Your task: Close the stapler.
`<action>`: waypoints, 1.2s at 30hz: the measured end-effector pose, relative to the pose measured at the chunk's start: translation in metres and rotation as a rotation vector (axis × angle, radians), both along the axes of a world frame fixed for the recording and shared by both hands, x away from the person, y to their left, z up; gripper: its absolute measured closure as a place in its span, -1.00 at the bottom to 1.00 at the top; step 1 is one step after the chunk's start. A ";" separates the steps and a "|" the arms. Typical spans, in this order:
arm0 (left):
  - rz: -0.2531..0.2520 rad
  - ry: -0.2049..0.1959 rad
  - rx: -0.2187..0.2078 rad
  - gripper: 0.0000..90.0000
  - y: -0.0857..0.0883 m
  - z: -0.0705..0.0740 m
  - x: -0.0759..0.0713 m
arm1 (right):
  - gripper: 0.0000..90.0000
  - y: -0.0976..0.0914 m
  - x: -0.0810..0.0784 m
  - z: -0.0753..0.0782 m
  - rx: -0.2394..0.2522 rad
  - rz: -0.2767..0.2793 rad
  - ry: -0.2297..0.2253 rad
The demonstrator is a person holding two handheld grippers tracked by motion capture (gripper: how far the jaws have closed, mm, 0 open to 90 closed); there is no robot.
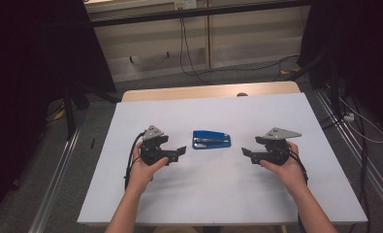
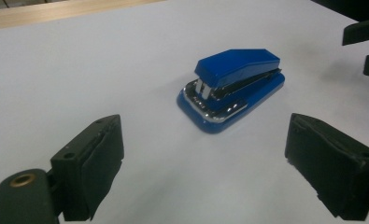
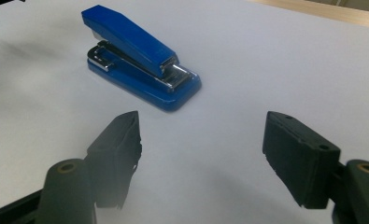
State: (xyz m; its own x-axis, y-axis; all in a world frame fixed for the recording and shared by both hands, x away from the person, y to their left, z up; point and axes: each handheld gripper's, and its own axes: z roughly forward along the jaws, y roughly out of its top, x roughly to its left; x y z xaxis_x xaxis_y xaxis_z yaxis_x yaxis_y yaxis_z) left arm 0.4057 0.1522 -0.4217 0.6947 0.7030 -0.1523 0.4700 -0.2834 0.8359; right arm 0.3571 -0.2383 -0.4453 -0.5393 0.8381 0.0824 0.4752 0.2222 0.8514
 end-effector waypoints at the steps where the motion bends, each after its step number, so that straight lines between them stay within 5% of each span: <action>1: -0.004 -0.003 0.015 -0.74 0.003 0.000 -0.001 | -0.40 0.000 -0.003 0.000 -0.001 -0.001 0.002; 11: 0.066 -0.011 -0.025 -0.75 0.024 0.004 -0.011 | -0.46 0.001 -0.019 0.001 -0.007 0.039 -0.015; 27: 0.086 -0.011 0.025 -0.75 0.044 -0.003 -0.022 | -0.56 -0.014 -0.038 0.000 0.004 0.016 -0.001; 36: 0.103 -0.016 0.012 -0.75 0.060 -0.003 -0.034 | -0.61 -0.018 -0.052 -0.001 0.006 0.009 -0.001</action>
